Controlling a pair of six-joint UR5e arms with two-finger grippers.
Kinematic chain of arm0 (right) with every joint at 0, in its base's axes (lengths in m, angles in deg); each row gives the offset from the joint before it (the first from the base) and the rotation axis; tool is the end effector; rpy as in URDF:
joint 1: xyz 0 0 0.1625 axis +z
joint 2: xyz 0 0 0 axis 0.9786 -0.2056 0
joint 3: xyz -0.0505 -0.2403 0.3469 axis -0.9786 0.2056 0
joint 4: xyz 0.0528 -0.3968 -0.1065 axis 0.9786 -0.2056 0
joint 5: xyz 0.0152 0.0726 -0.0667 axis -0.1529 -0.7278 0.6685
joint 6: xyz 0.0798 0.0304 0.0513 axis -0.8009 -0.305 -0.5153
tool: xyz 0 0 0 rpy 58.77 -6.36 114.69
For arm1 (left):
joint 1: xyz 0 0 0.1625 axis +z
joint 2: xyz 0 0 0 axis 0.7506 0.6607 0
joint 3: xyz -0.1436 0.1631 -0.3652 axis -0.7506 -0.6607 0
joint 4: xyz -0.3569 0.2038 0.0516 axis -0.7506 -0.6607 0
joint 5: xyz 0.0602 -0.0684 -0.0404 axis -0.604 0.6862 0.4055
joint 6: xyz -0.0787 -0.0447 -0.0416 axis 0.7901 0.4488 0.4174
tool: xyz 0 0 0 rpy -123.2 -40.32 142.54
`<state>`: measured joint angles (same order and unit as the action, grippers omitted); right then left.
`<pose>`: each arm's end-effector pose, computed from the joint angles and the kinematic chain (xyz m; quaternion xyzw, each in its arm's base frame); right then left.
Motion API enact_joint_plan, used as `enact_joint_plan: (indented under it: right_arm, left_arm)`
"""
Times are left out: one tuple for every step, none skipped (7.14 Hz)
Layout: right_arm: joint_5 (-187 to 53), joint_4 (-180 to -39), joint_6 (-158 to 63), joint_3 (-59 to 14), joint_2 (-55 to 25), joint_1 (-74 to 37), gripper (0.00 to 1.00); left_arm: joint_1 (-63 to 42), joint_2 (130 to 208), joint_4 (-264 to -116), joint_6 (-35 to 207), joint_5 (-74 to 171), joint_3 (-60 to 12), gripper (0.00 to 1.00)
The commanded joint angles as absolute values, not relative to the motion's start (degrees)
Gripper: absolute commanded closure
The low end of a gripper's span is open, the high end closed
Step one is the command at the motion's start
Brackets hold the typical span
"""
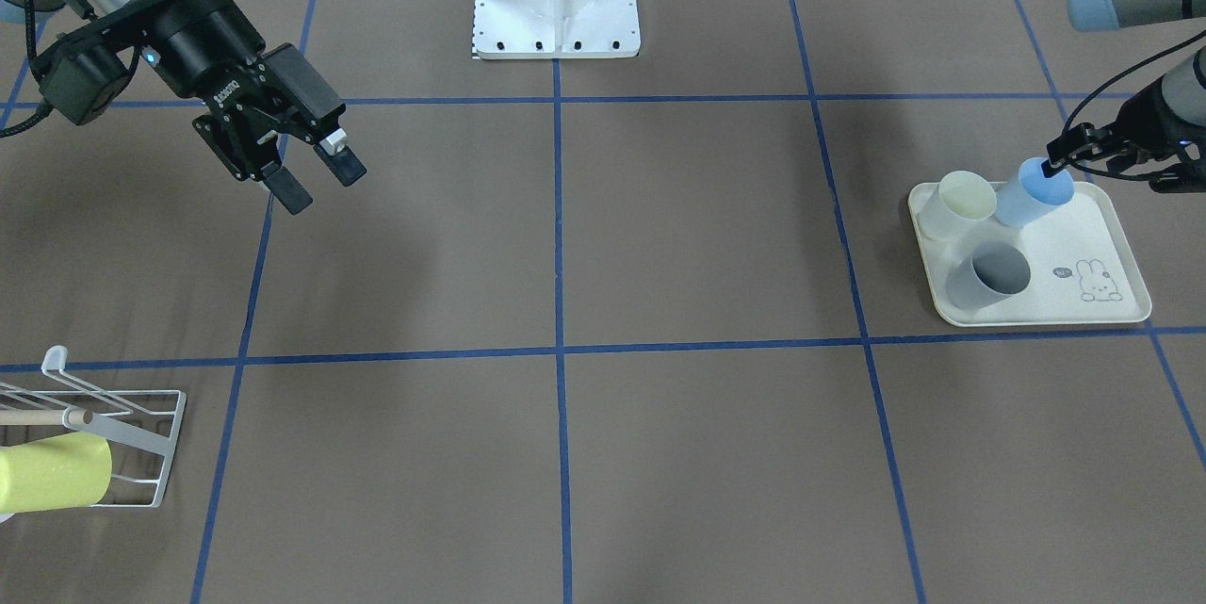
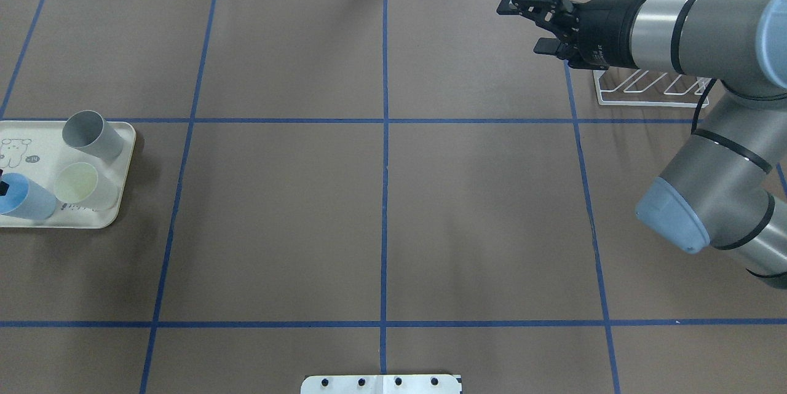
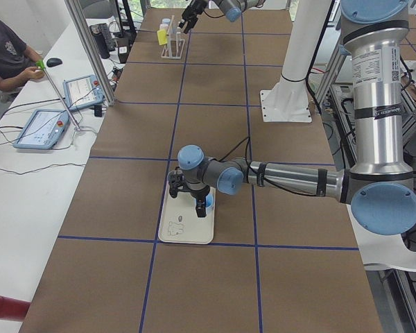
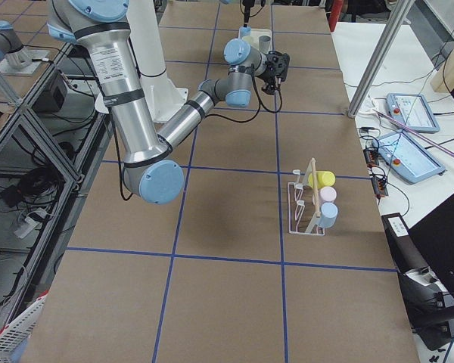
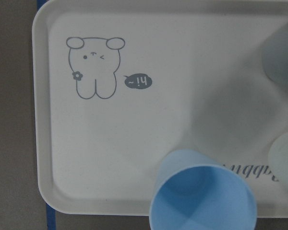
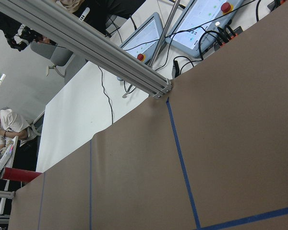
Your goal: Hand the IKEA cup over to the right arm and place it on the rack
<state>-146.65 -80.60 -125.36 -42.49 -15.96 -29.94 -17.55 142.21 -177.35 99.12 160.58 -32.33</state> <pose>-0.2758 -0.4751 0.2106 0.1731 -0.6472 0.2583 0.6960 0.1245 -0.4429 0.6124 -0.0452 0.3853 0.0170 0.9215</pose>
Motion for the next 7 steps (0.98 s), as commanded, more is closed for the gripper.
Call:
enact_joint_plan:
  right_arm:
    - [-146.6,-80.5,-125.4,-42.4,-16.0,-30.0,0.0]
    - [-146.6,-80.5,-125.4,-42.4,-16.0,-30.0,0.0]
    - [-146.6,-80.5,-125.4,-42.4,-16.0,-30.0,0.0]
    - [-146.6,-80.6,-125.4,-42.4,-16.0,-30.1,0.0]
    - [-146.6,-80.6,-125.3,-42.3,-16.0,-30.2,0.0]
    - [-146.6,-80.6,-125.3,-42.3,-16.0,-30.3,0.0]
    - [-146.6,-80.6,-125.3,-42.3,-16.0,-30.3,0.0]
  left_arm:
    - [-17.5,143.4,-177.4,98.8,160.6,-30.1,0.0]
    - [-17.5,143.4,-179.3,98.8,160.6,-28.7,0.01]
    - [-17.5,143.3,-183.4,99.1,160.6,-26.7,0.02]
    - [-17.5,143.2,-185.9,99.3,160.5,-25.4,0.13]
    - [-17.5,143.2,-186.1,99.6,160.5,-25.4,0.34]
    - [-17.5,143.2,-186.0,99.7,160.6,-25.8,0.65]
    - [-17.6,143.2,-185.9,99.7,160.9,-26.4,0.91]
